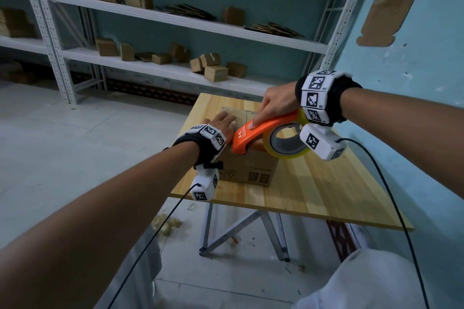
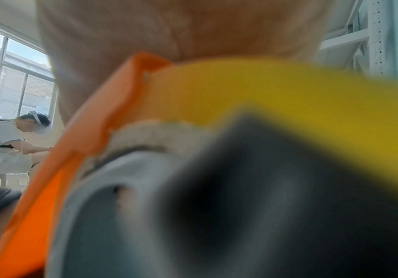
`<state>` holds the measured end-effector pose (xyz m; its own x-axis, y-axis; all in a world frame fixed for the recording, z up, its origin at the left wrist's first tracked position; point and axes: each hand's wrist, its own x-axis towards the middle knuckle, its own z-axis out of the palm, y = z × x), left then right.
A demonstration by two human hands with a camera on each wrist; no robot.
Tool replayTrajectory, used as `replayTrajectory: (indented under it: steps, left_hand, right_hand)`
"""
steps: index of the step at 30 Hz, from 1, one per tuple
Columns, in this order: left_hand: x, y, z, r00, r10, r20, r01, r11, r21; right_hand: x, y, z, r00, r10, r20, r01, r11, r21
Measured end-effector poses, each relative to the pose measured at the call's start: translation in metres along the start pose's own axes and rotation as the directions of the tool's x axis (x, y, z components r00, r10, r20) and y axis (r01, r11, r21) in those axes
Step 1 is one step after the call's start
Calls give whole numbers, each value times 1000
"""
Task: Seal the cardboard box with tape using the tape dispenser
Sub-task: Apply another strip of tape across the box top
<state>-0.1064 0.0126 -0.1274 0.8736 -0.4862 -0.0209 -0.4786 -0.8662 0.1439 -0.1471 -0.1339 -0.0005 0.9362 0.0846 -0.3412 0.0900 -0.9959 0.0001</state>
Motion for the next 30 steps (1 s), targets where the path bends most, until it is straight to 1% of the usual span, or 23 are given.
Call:
replayTrajectory:
  steps: [2, 4, 9, 13, 17, 22, 27, 29, 30]
  left_hand:
    - [-2, 1, -1, 999, 41, -2, -40, 993, 115]
    - [-6, 2, -3, 998, 60, -17, -57, 986, 156]
    - [-9, 2, -4, 996, 89, -30, -84, 985, 150]
    - [-7, 1, -3, 996, 75, -41, -71, 994, 83]
    - [-6, 0, -1, 996, 90, -22, -86, 984, 153]
    - [-7, 0, -1, 995, 95, -18, -91, 980, 177]
    - [-9, 2, -3, 997, 75, -11, -73, 991, 113]
    - [-12, 3, -5, 998, 64, -5, -63, 991, 117]
    - [-15, 5, -7, 998, 56, -10, -54, 994, 92]
  right_hand:
    - [0, 1, 0, 1000, 0, -2, 0, 1000, -17]
    - [1, 3, 0, 1000, -6, 10, 6, 1000, -14]
    - [2, 10, -1, 1000, -8, 15, 8, 1000, 16]
    - [0, 12, -2, 1000, -17, 11, 17, 999, 35]
    - [-3, 15, -1, 1000, -18, 7, 18, 998, 62]
    - [-7, 18, -1, 1000, -17, 12, 16, 996, 90]
    - [-10, 21, -1, 1000, -11, 10, 10, 996, 90]
    - [-10, 21, -1, 1000, -7, 25, 4, 996, 94]
    - [-11, 21, -1, 999, -6, 35, 3, 995, 99]
